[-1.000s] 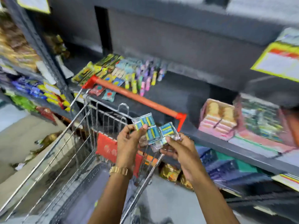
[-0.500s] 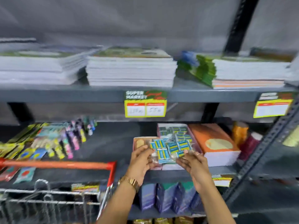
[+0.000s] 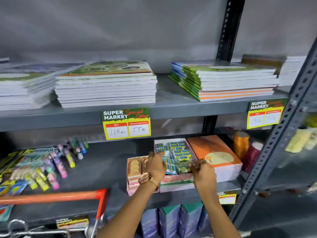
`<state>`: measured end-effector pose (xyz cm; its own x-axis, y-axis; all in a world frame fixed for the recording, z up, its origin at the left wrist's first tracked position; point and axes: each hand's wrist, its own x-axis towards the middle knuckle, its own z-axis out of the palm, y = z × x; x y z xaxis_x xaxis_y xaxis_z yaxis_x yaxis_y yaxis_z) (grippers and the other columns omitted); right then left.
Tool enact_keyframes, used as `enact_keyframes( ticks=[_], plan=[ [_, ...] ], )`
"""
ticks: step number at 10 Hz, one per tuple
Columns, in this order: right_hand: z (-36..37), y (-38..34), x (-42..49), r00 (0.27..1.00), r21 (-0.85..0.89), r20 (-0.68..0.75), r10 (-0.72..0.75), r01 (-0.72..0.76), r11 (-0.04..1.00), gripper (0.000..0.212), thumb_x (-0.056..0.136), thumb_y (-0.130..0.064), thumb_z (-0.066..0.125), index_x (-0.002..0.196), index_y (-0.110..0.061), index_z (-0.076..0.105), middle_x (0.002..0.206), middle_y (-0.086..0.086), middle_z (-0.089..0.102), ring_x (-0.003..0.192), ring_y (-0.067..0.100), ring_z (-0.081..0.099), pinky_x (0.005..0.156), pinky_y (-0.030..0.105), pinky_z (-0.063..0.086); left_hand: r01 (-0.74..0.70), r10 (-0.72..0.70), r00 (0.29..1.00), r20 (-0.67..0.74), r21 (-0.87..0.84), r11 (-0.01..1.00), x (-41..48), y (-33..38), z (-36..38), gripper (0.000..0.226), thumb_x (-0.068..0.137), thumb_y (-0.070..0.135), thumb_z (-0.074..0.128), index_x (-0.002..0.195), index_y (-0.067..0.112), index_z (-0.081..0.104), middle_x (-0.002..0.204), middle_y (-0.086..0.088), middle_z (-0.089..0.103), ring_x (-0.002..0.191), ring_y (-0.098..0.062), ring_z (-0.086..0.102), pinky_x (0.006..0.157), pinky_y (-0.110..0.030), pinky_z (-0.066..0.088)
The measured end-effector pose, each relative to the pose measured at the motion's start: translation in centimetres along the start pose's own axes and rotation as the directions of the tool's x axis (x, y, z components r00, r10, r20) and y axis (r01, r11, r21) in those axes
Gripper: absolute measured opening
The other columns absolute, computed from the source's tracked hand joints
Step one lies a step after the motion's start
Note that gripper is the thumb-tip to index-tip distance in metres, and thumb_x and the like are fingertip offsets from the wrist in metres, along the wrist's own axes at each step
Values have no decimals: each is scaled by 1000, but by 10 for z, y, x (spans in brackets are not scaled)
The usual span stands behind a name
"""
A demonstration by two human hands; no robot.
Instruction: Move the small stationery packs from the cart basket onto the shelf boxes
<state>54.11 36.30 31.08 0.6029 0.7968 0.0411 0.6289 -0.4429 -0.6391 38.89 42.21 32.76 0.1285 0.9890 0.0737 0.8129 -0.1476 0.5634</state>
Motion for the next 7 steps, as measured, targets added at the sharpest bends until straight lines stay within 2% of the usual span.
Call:
enact_keyframes(
  ticks=[1,2,3,4,5,6,7],
  plan=[
    [1,-3,-8,997,-166,-43,-57,49,985,27,92,-35,55,105,-12,60,118,12,58,89,38,68,75,40,53,-113,119,993,-7,262,959,-2,2,3,27,89,14,54,111,23,67,117,-11,56,99,-34,63,85,-43,54],
    [2,-5,-14,975,-247,-45,-219,202,948,26,90,-38,56,108,-20,63,123,3,58,89,33,70,75,39,54,-208,198,978,70,454,866,-3,-4,9,22,90,28,54,105,25,69,131,-7,51,121,-33,45,96,-52,44],
    [5,-2,-17,961,-254,53,-271,275,927,25,91,-43,53,107,-28,65,111,1,70,94,29,70,78,36,54,-222,183,975,129,444,868,-5,-11,12,29,92,38,50,113,27,65,134,-3,51,124,-30,44,102,-52,36],
    [6,-3,-22,967,-284,79,-242,255,924,28,94,-43,46,104,-25,65,106,3,73,98,29,69,79,35,54,-195,175,981,86,496,846,-8,-8,12,29,92,39,52,113,26,65,123,-3,60,119,-29,49,102,-50,35],
    [7,-4,-28,969,-304,107,-223,245,921,30,96,-41,44,104,-22,65,108,7,73,100,31,68,80,35,53,-183,155,983,97,519,835,-8,-5,11,25,91,35,54,110,23,66,120,-4,62,118,-30,48,99,-50,37],
    [-9,-11,-36,964,-161,129,-233,252,954,34,95,-43,45,107,-22,69,107,7,73,97,31,68,80,35,53,-249,233,967,98,546,800,-14,4,-2,23,91,29,55,109,17,65,124,-8,59,121,-31,45,96,-48,42],
    [-32,-20,-40,945,42,-5,-328,328,944,33,94,-45,46,98,-24,72,85,1,73,76,23,69,68,34,55,-406,437,897,73,529,745,-21,16,-13,24,91,25,54,112,16,63,126,-8,58,123,-31,45,98,-46,43]
  ],
)
